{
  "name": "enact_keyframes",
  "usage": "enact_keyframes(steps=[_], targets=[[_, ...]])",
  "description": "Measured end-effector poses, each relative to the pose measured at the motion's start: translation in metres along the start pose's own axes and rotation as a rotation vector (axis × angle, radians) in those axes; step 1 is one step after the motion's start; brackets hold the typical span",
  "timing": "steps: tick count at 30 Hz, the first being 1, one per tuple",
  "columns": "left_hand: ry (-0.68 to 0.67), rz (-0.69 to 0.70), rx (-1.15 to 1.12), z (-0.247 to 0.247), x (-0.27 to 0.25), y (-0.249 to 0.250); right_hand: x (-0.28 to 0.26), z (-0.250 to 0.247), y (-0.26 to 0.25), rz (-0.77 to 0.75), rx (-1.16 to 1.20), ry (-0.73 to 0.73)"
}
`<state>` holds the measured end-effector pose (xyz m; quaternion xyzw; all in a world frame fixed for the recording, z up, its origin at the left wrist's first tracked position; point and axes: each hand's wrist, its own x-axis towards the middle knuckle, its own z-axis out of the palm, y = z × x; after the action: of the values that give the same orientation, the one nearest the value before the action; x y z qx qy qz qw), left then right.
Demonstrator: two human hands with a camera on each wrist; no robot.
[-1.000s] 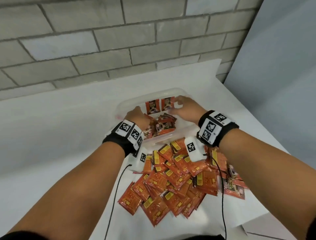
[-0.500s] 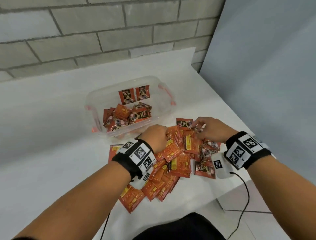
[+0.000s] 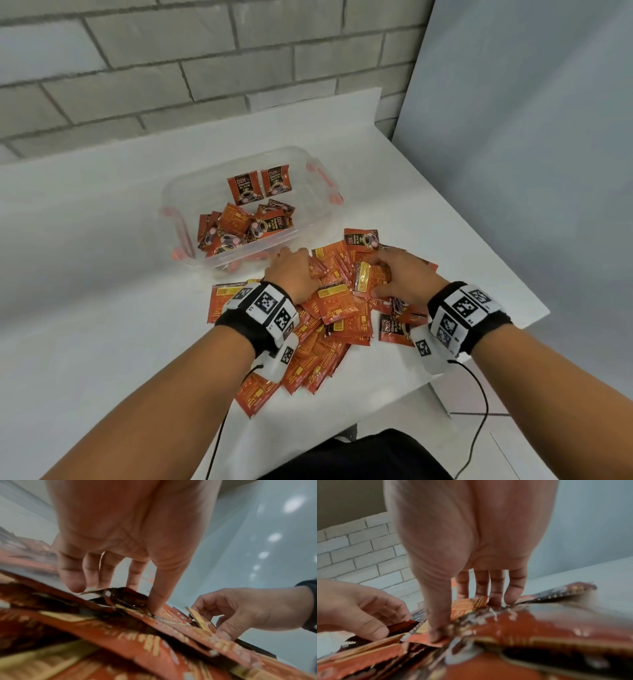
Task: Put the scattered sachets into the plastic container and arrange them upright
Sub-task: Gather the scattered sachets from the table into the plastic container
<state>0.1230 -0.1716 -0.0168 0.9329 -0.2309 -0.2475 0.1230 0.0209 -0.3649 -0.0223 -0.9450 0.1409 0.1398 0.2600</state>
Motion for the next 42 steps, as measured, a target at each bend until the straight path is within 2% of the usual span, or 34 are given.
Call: enact_keyframes(steps=[4,9,11,13,15,17,20,23,28,33,39,42], targets=[[0.024,0.000,-0.019,-0.003,-0.002,-0.002,-0.001,-0.001,-0.002,0.030,0.214,0.112],[0.131,0.058,-0.090,-0.013,-0.010,0.001,-0.007,-0.020,0.002,0.100,0.668,0.269],[0.117,0.075,-0.157,-0.017,-0.014,0.003,-0.015,-0.034,0.004,0.129,0.776,0.297],[0.030,0.102,-0.253,-0.019,-0.017,0.004,-0.025,-0.043,0.011,0.141,0.748,0.288],[-0.087,0.153,-0.276,-0.017,-0.022,0.009,-0.037,-0.045,0.021,0.144,0.637,0.198],[-0.176,0.198,-0.194,-0.010,-0.026,0.014,-0.049,-0.041,0.031,0.141,0.515,0.047],[-0.204,0.226,0.037,0.001,-0.030,0.021,-0.059,-0.029,0.037,0.101,0.314,-0.112],[-0.199,0.198,0.092,0.007,-0.031,0.024,-0.058,-0.016,0.040,0.071,0.211,-0.094],[-0.195,0.214,0.097,0.008,-0.030,0.024,-0.054,-0.003,0.049,0.108,0.046,-0.057],[-0.148,0.227,0.120,0.008,-0.031,0.026,-0.053,0.000,0.047,0.133,0.004,-0.079],[-0.084,0.196,0.081,0.007,-0.032,0.026,-0.055,-0.001,0.041,0.147,0.045,-0.008],[-0.086,0.170,-0.043,0.001,-0.032,0.025,-0.058,-0.001,0.040,0.160,0.211,0.023]])
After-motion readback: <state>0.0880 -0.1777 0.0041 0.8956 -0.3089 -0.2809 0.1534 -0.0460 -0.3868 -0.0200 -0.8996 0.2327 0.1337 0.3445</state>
